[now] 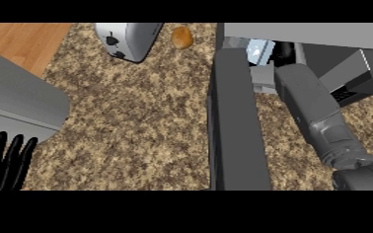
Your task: Pick up the milk, place it into the microwave and close the microwave
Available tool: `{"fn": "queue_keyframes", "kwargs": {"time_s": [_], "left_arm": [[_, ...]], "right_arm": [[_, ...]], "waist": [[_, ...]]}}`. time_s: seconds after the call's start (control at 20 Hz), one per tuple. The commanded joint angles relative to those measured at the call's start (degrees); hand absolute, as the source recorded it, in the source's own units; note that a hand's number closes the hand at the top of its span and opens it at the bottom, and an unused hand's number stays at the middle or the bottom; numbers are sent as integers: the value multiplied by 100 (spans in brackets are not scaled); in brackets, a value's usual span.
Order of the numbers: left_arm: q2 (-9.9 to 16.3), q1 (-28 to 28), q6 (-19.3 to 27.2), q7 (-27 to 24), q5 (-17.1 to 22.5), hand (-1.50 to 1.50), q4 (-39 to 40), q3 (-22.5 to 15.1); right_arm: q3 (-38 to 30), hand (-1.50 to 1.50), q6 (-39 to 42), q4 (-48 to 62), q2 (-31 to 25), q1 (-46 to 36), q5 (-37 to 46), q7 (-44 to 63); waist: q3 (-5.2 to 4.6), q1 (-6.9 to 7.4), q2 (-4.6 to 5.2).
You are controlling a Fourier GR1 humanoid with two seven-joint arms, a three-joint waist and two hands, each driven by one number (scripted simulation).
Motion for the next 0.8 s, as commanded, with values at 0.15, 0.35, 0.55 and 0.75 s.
{"fn": "queue_keyframes", "kwargs": {"time_s": [0.15, 0.35, 0.55, 0.75], "left_arm": [[34, -180, 73, 33, -240, -150, 45, -42], [43, -234, 66, 13, -426, -150, 31, -142], [65, -375, 118, 66, -590, -150, 8, -212], [130, -492, 117, 160, -647, -150, 100, -228]], "right_arm": [[-381, 150, -1291, 330, -108, -276, -151, 393], [-262, 150, -1799, 412, -250, -301, 58, 233], [46, -150, -2517, 562, -275, -343, 452, 195], [118, -150, -2719, 718, -261, -509, 558, 426]], "waist": [[-6, 210, 154], [-11, 293, 189], [-8, 375, 232], [-5, 407, 252]]}}
